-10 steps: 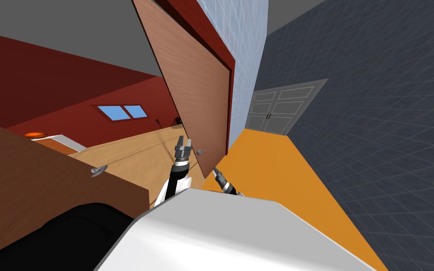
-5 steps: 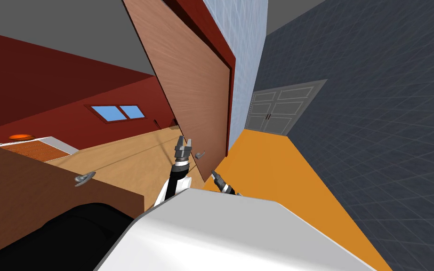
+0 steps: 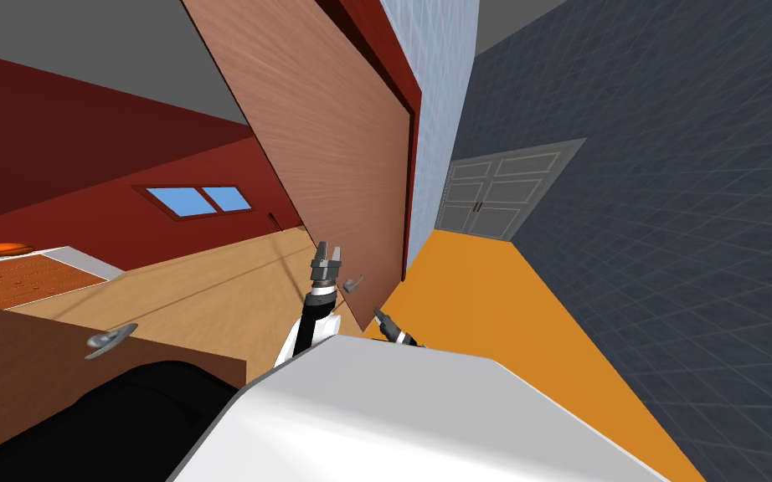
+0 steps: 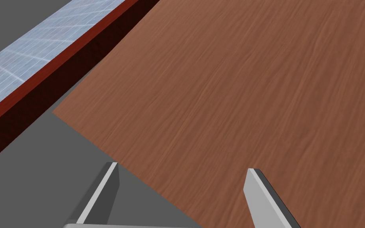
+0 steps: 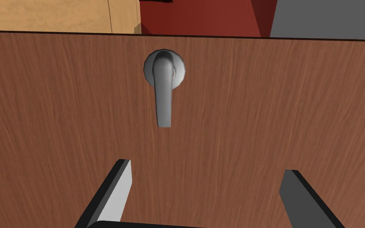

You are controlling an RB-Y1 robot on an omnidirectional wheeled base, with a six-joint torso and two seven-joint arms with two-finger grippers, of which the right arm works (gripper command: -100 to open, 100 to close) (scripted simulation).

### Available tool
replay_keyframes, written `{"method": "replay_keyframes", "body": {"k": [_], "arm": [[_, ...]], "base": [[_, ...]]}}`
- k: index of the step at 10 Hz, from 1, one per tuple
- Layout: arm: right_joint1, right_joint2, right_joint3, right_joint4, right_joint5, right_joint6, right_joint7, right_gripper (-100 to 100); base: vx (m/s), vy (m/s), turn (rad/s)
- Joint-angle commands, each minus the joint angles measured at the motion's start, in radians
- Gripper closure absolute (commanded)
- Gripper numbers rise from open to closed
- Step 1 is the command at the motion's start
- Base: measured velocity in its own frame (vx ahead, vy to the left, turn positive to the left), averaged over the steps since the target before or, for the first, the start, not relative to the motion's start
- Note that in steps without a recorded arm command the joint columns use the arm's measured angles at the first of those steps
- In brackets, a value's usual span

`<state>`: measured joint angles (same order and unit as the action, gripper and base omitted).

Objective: Push the door open

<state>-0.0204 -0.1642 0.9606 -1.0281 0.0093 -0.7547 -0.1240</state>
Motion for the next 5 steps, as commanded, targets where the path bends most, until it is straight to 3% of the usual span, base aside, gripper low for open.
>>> {"method": "replay_keyframes", "body": {"k": [1, 5], "arm": [[-0.017, -0.003, 0.028, 0.029, -0.002, 0.001, -0.008, -100], [-0.036, -0.004, 0.060, 0.069, -0.005, -0.003, -0.015, -100]], "base": [[0.165, 0.067, -0.047], [0.120, 0.026, -0.021]]}}
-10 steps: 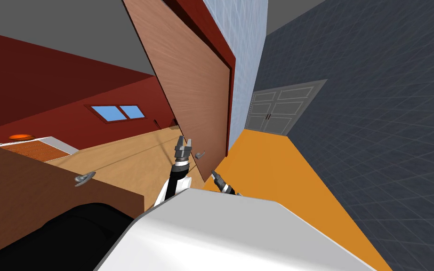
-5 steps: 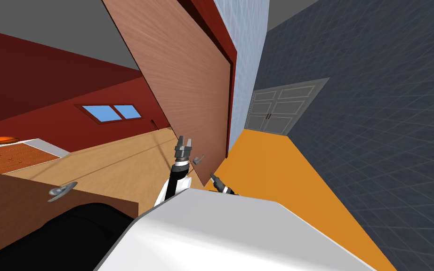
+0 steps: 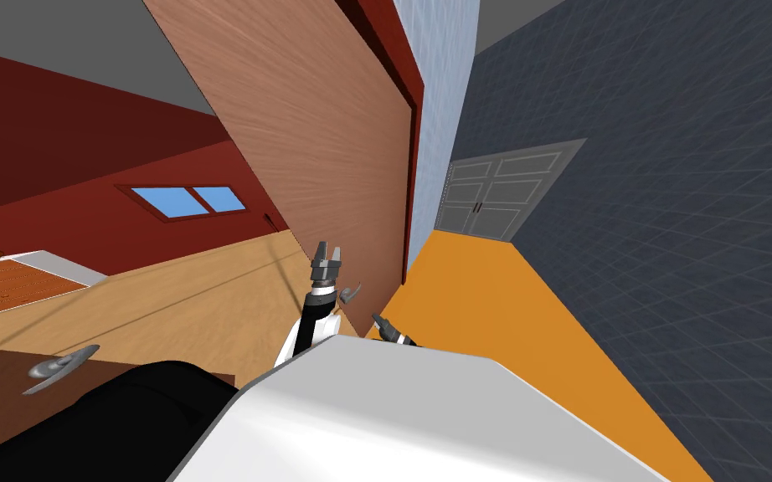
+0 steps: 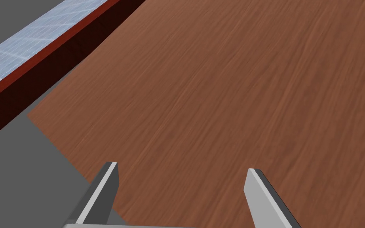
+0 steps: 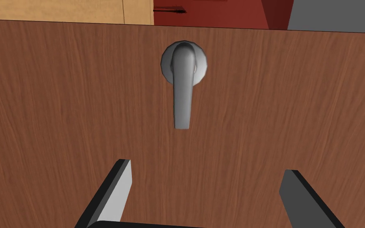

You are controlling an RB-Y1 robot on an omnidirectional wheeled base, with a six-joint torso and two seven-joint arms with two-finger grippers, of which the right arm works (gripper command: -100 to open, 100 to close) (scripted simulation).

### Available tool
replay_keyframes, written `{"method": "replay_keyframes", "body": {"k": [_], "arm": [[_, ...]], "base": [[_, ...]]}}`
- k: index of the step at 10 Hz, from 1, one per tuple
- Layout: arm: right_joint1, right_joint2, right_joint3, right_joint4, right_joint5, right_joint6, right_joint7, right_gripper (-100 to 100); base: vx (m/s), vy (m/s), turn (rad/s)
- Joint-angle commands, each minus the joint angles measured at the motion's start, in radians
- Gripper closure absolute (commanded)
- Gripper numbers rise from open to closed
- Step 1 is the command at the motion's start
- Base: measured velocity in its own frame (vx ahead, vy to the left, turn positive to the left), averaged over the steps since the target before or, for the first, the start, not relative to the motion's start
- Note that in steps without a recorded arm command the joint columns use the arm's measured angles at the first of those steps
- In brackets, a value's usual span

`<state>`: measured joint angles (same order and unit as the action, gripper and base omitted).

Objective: Push the door open

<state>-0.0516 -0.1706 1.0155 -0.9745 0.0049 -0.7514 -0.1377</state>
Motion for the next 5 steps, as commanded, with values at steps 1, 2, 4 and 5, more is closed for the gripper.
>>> {"method": "replay_keyframes", "body": {"k": [1, 2, 4, 5], "arm": [[-0.012, 0.003, 0.017, 0.030, -0.002, -0.008, -0.004, -100], [-0.020, 0.002, 0.029, 0.046, -0.003, -0.009, -0.007, -100], [-0.018, 0.013, 0.019, 0.053, -0.002, -0.012, -0.002, -100], [-0.018, 0.015, 0.017, 0.055, -0.002, -0.012, -0.002, -100]], "base": [[0.099, 0.029, -0.027], [0.137, 0.031, -0.030], [0.067, 0.056, 0.016], [0.097, 0.159, 0.024]]}}
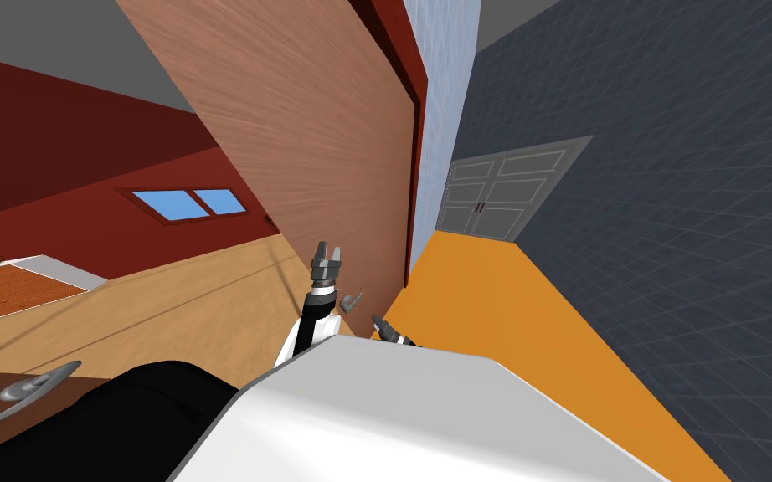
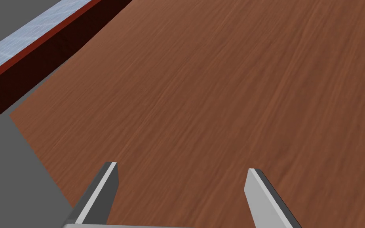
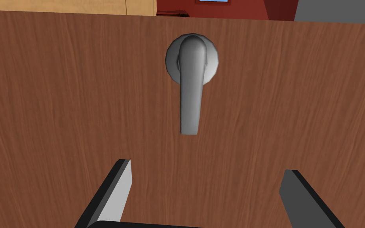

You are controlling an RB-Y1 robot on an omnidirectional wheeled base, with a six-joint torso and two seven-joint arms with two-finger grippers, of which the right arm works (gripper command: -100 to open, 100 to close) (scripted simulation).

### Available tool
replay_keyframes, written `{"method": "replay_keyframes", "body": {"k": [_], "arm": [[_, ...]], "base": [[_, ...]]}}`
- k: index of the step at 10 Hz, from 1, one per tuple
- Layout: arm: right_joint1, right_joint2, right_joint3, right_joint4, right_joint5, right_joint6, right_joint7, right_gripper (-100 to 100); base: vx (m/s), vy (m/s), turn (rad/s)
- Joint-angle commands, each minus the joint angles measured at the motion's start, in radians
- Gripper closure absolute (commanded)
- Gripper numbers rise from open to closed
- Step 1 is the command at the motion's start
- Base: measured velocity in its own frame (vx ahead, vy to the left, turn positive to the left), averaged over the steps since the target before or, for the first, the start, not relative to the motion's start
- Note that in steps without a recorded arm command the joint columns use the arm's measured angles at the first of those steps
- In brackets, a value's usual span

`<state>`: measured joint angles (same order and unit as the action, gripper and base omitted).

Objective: Push the door open

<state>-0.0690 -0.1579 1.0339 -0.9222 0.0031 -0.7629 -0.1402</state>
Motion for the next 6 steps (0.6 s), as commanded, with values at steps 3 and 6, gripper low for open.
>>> {"method": "replay_keyframes", "body": {"k": [3, 6], "arm": [[0.000, 0.014, -0.011, 0.019, 0.000, -0.006, 0.005, -100], [0.000, 0.023, -0.019, 0.033, 0.000, -0.011, 0.009, -100]], "base": [[0.087, 0.185, 0.017], [0.124, 0.147, 0.042]]}}
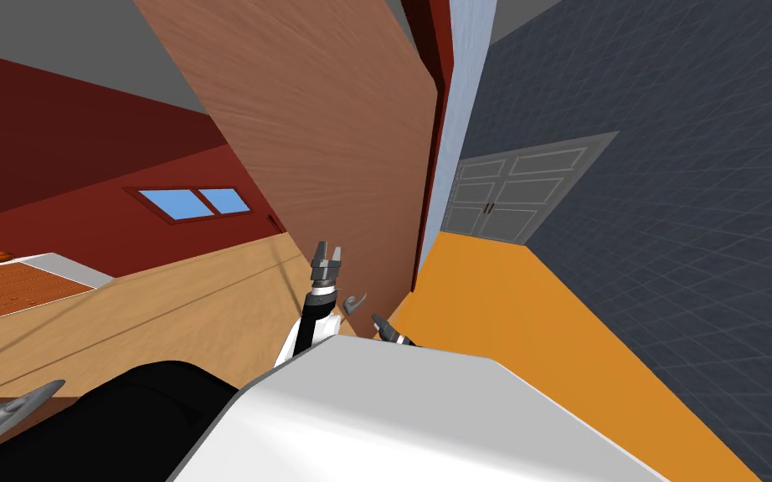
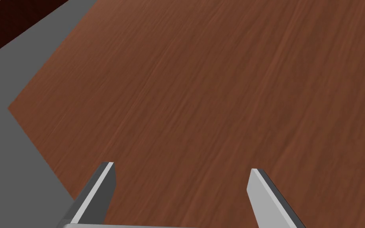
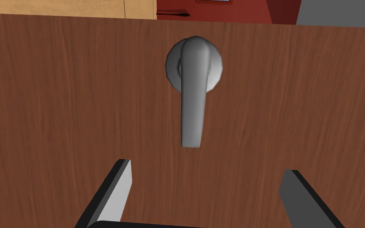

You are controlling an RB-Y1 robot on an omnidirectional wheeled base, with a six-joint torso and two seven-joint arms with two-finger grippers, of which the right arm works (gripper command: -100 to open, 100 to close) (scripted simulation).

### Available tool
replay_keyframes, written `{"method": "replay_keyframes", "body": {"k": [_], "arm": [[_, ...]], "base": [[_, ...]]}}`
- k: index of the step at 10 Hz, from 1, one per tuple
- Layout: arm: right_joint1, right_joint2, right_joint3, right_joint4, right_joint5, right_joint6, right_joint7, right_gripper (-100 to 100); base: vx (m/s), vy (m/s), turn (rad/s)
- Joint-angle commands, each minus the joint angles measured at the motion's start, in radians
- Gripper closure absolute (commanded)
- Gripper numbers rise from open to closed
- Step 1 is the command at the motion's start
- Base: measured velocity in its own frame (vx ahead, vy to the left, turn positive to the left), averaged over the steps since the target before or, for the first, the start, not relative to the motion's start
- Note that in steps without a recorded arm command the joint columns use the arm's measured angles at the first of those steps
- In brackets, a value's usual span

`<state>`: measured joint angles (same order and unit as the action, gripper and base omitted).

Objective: Push the door open

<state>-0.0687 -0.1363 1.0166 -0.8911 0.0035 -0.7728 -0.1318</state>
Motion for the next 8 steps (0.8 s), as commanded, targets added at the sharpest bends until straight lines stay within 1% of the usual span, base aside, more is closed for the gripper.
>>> {"method": "replay_keyframes", "body": {"k": [1, 3, 4, 5, 8], "arm": [[0.000, 0.005, -0.005, 0.007, 0.000, -0.002, 0.002, -100], [0.000, 0.010, -0.009, 0.014, 0.000, -0.004, 0.004, -100], [0.000, 0.009, -0.008, 0.014, 0.000, -0.004, 0.004, -100], [0.000, 0.009, -0.008, 0.014, 0.000, -0.004, 0.004, 100], [0.000, 0.009, -0.008, 0.014, 0.000, -0.004, 0.004, 100]], "base": [[0.101, 0.181, 0.027], [0.074, 0.194, 0.019], [0.039, 0.066, -0.003], [-0.007, -0.003, -0.002], [-0.013, -0.023, 0.002]]}}
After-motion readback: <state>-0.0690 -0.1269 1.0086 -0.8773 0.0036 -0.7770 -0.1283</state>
